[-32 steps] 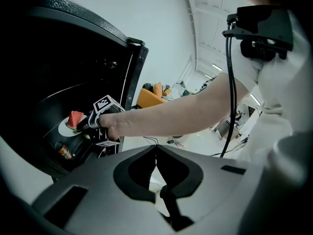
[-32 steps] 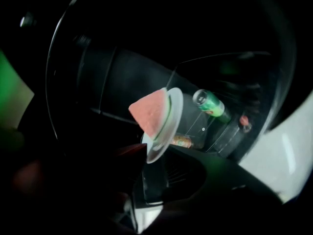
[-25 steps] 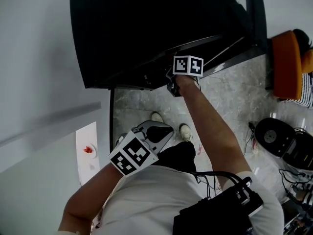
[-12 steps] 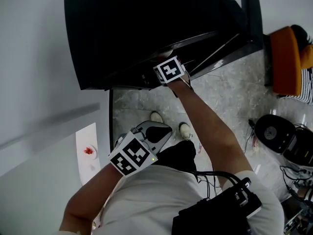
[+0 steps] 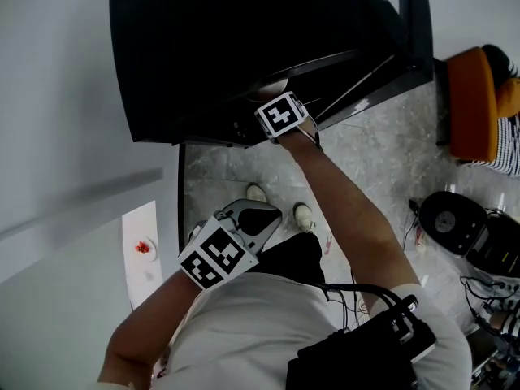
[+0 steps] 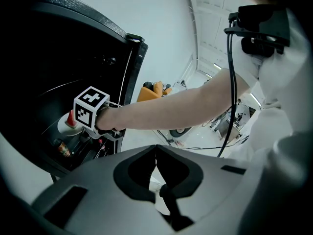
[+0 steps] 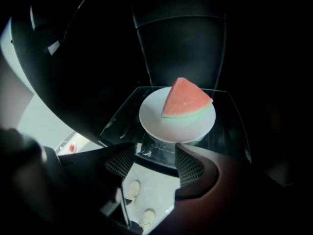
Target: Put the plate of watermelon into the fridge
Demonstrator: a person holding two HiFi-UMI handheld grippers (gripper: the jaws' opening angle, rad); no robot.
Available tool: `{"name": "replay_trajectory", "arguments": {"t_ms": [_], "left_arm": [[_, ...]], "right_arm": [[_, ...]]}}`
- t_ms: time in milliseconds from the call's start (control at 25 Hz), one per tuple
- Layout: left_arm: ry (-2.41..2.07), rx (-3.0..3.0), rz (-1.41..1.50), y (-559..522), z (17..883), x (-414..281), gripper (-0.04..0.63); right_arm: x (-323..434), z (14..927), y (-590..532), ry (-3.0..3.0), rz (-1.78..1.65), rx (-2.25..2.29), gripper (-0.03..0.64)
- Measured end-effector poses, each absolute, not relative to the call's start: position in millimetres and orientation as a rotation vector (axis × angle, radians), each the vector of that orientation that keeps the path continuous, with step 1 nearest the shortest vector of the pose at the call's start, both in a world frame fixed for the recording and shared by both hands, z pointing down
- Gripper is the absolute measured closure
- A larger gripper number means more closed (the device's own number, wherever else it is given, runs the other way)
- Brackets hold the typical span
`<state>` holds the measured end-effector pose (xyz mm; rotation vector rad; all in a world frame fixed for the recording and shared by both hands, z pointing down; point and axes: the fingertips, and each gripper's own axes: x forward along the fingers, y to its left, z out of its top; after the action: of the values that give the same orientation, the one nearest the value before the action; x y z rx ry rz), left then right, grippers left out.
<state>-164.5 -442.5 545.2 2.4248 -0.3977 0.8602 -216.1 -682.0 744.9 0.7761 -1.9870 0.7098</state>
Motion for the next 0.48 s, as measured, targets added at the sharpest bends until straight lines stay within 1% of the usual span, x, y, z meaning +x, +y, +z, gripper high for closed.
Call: {"name": "replay_trajectory", "arguments": {"t_ms": [480], "left_arm": [[-0.463,2.433,0.844,-431,531,-133,0.583]], "right_arm": [[-184,725,-659,-2.011,0.656,0.756,0.347]]}}
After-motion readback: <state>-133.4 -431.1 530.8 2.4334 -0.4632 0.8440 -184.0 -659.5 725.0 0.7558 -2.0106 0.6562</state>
